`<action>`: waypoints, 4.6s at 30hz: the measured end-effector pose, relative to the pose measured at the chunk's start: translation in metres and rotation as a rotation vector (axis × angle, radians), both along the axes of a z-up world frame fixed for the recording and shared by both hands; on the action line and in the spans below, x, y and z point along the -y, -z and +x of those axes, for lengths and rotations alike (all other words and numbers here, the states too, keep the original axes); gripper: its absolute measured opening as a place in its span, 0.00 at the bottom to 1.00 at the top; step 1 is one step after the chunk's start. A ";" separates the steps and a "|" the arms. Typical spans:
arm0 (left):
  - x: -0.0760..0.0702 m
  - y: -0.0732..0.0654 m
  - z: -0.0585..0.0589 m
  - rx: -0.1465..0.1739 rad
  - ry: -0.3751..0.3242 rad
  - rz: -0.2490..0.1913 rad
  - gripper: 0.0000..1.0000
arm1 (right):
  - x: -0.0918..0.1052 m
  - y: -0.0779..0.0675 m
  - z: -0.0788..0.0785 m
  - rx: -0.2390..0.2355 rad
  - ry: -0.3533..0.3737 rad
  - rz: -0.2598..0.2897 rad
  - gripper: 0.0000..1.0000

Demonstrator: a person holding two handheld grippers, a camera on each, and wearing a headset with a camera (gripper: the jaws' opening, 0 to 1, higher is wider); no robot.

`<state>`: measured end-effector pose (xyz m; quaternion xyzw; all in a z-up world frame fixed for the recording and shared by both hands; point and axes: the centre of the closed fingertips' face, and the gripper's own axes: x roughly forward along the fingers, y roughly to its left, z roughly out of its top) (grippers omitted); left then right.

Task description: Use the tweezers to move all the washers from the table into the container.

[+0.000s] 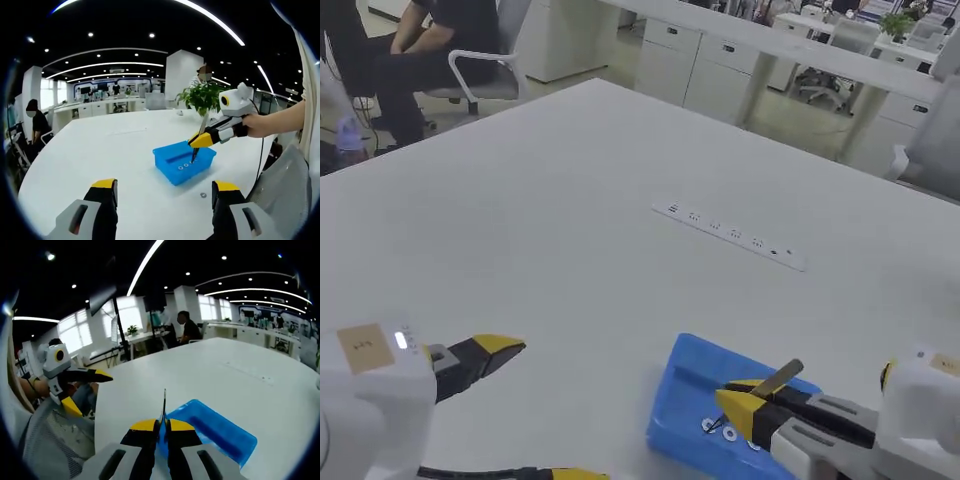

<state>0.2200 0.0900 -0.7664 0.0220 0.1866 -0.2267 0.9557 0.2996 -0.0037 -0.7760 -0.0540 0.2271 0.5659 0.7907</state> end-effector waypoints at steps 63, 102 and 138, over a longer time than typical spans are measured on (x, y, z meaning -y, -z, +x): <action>0.002 0.003 -0.001 -0.005 0.014 0.021 0.77 | -0.020 0.066 -0.108 0.217 -0.439 -0.287 0.03; 0.001 0.004 0.000 -0.008 0.019 0.028 0.77 | -0.010 0.064 -0.108 0.136 -0.298 -0.157 0.04; 0.003 0.004 -0.003 -0.013 0.026 0.021 0.76 | -0.004 -0.013 -0.048 0.011 -0.064 0.024 0.03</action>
